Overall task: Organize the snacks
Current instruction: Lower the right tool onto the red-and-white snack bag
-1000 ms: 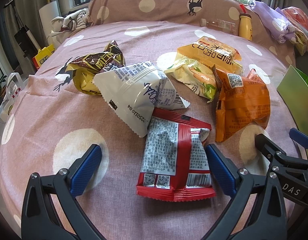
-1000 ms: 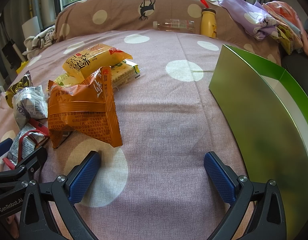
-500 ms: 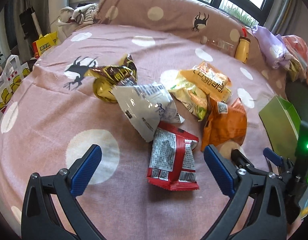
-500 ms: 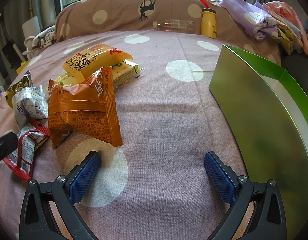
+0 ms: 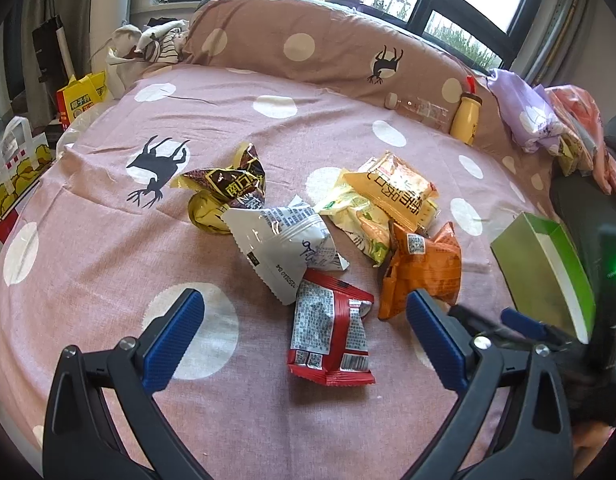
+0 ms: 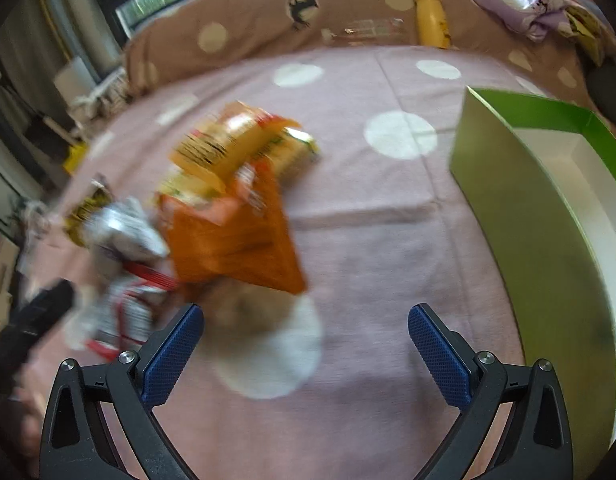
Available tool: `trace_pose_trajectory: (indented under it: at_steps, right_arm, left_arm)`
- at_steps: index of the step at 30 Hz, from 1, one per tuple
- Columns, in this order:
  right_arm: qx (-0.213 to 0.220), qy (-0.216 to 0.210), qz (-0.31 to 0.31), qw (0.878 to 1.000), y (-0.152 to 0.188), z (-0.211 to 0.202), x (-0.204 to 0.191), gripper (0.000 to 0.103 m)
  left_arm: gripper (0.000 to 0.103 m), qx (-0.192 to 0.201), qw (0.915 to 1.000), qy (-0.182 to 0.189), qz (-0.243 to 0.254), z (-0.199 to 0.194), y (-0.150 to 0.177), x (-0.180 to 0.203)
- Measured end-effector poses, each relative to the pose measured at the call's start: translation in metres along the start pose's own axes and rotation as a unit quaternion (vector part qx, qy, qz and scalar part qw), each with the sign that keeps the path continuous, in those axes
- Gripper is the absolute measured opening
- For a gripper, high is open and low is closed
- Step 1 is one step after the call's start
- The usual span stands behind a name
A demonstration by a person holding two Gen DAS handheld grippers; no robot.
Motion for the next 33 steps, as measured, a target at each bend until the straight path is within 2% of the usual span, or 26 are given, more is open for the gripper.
trace_pose_trajectory:
  at_steps: [3,5,7,9,10,13,15,19,23,24,27,29,31,33]
  right_arm:
    - [0.004,0.008,0.003,1.0,-0.016,-0.016,-0.012,0.101]
    - [0.007,-0.007,0.017,1.0,-0.027,-0.022,-0.017,0.101]
    - [0.014,-0.033,0.032,0.999,-0.037,-0.024,-0.022,0.099]
    - [0.004,-0.055,0.049,0.997,-0.041,-0.02,-0.024,0.091]
    - [-0.003,-0.066,0.062,0.996,-0.04,-0.016,-0.023,0.086]
    - [-0.006,-0.091,0.069,0.993,-0.033,-0.012,-0.025,0.079]
    - [-0.012,-0.092,0.062,0.994,-0.027,-0.008,-0.028,0.076]
    - [-0.042,-0.124,0.06,0.99,-0.015,0.003,-0.037,0.075]
    - [-0.069,-0.129,0.06,0.987,-0.004,0.017,-0.042,0.075]
    - [-0.078,-0.138,0.063,0.985,-0.002,0.021,-0.043,0.073]
    - [-0.111,-0.18,0.09,0.973,0.007,0.034,-0.048,0.064]
    - [-0.118,-0.184,0.097,0.971,0.009,0.038,-0.049,0.063]
    - [-0.116,-0.184,0.094,0.972,0.01,0.039,-0.051,0.063]
    - [-0.116,-0.189,0.093,0.971,0.009,0.039,-0.053,0.061]
  left_arm:
    - [0.093,-0.014,0.9999,0.009,-0.004,0.005,0.001,0.0]
    - [0.085,-0.024,0.9997,0.01,-0.002,0.009,0.003,0.0]
    - [0.084,-0.029,0.9995,0.016,0.002,0.012,0.005,0.003]
    - [0.083,-0.035,0.999,0.026,0.009,0.013,0.007,0.007]
    - [0.081,-0.037,0.9988,0.03,0.011,0.014,0.007,0.008]
    - [0.074,-0.048,0.9979,0.04,0.015,0.017,0.012,0.012]
    - [0.071,-0.06,0.9972,0.042,0.016,0.022,0.016,0.014]
    - [0.067,-0.079,0.9962,0.034,0.006,0.03,0.023,0.012]
    - [0.067,-0.107,0.9937,0.03,-0.014,0.039,0.03,0.005]
    - [0.067,-0.109,0.9932,0.031,-0.022,0.041,0.03,0.003]
    - [0.063,-0.104,0.9944,0.019,-0.004,0.039,0.032,0.007]
    - [0.054,-0.102,0.9946,0.019,0.004,0.04,0.033,0.01]
    - [0.045,-0.104,0.994,0.035,0.002,0.041,0.034,0.013]
    - [0.045,-0.104,0.9939,0.036,0.007,0.042,0.034,0.015]
Point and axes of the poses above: each gripper's, at about its wrist camera, not at the fingertips, and z roughly the way its jaws point, x to its right, y to its underside, the point moved 5 cm from there along z, roughly the way its jaws point, and after that the axes turned 7 degrees about x, right-handed, at the moved point
